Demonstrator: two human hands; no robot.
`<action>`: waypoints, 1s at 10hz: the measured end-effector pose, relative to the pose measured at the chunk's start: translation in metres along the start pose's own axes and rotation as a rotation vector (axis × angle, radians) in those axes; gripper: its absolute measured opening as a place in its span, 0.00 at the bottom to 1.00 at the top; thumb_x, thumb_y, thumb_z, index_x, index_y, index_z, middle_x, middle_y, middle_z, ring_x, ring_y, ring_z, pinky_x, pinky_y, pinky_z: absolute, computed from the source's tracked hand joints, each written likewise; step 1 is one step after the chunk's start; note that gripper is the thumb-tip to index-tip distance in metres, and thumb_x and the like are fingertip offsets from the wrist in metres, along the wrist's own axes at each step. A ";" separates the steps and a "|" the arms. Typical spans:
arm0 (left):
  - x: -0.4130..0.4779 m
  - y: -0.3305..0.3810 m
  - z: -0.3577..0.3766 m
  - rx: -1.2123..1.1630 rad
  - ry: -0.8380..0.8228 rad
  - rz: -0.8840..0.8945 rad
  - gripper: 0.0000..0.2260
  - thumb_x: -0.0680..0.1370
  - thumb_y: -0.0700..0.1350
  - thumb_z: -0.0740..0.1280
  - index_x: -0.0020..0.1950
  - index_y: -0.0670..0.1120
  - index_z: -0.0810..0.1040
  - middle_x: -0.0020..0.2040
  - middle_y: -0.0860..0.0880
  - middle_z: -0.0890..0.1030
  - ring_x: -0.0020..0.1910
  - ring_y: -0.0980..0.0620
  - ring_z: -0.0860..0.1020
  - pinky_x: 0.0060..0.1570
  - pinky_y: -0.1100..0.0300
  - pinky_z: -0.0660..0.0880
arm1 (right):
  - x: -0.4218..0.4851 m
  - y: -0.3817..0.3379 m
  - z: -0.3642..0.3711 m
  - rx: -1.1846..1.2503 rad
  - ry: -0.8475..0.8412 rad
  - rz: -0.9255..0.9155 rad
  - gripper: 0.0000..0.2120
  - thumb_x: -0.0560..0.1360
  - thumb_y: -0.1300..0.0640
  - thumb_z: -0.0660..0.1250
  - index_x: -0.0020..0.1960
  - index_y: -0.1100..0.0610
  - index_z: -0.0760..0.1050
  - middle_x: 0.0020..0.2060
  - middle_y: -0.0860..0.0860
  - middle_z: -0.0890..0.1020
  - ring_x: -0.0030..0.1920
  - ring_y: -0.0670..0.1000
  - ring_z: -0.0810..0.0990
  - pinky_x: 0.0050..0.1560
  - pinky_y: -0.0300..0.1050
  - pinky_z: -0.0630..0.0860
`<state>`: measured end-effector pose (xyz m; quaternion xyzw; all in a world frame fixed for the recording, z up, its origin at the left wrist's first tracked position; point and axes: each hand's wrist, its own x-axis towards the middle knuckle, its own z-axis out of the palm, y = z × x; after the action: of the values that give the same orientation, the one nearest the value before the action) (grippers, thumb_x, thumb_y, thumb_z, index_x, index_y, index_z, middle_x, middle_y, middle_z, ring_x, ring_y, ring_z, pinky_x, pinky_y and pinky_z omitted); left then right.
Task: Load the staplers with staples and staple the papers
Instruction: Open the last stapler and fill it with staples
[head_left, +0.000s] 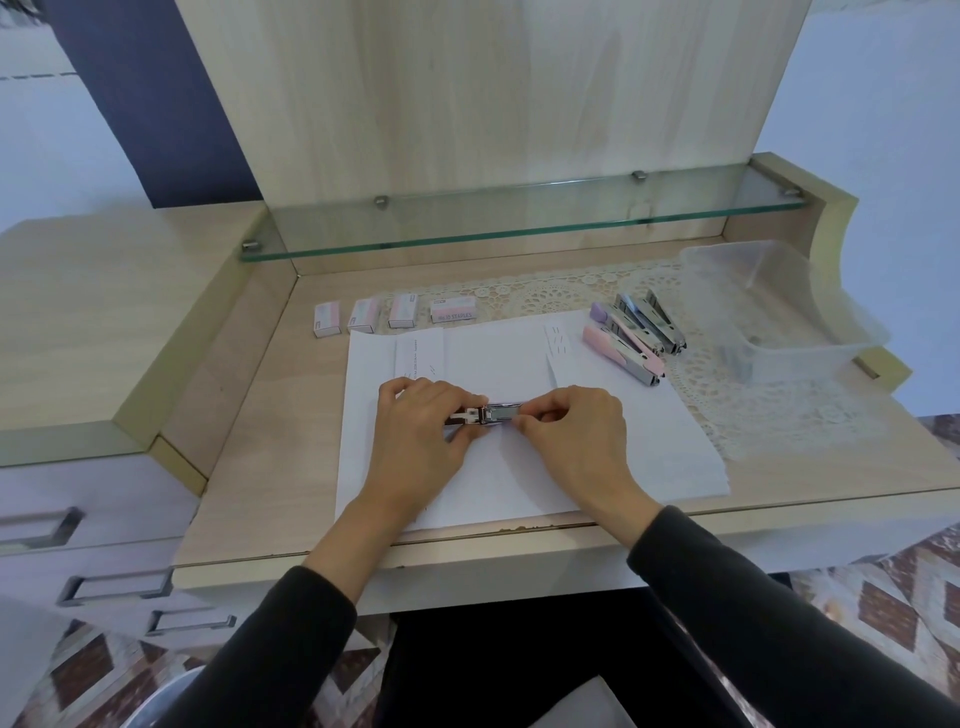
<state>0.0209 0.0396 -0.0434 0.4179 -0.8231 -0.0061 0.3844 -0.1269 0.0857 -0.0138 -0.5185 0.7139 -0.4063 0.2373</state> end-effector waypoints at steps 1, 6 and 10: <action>0.000 0.000 0.000 0.007 0.000 -0.001 0.08 0.65 0.45 0.72 0.43 0.47 0.82 0.35 0.52 0.81 0.39 0.55 0.71 0.48 0.59 0.61 | 0.000 0.000 -0.001 0.005 -0.006 0.001 0.03 0.69 0.59 0.71 0.39 0.58 0.82 0.32 0.48 0.77 0.36 0.48 0.75 0.32 0.31 0.65; -0.001 -0.001 0.001 0.006 -0.002 -0.009 0.08 0.65 0.45 0.73 0.43 0.47 0.81 0.35 0.52 0.81 0.38 0.55 0.72 0.48 0.58 0.62 | 0.000 -0.004 0.005 0.001 0.035 0.003 0.05 0.70 0.57 0.70 0.42 0.57 0.83 0.37 0.52 0.84 0.36 0.48 0.76 0.32 0.35 0.68; -0.001 0.000 0.000 0.024 -0.006 -0.005 0.08 0.65 0.45 0.72 0.43 0.47 0.82 0.36 0.52 0.81 0.36 0.54 0.75 0.49 0.58 0.62 | 0.006 -0.005 0.005 -0.068 0.068 0.023 0.06 0.70 0.57 0.69 0.39 0.57 0.82 0.36 0.52 0.84 0.40 0.52 0.79 0.41 0.43 0.73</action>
<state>0.0213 0.0408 -0.0440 0.4247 -0.8232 0.0016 0.3767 -0.1222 0.0779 -0.0121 -0.5039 0.7408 -0.3967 0.1998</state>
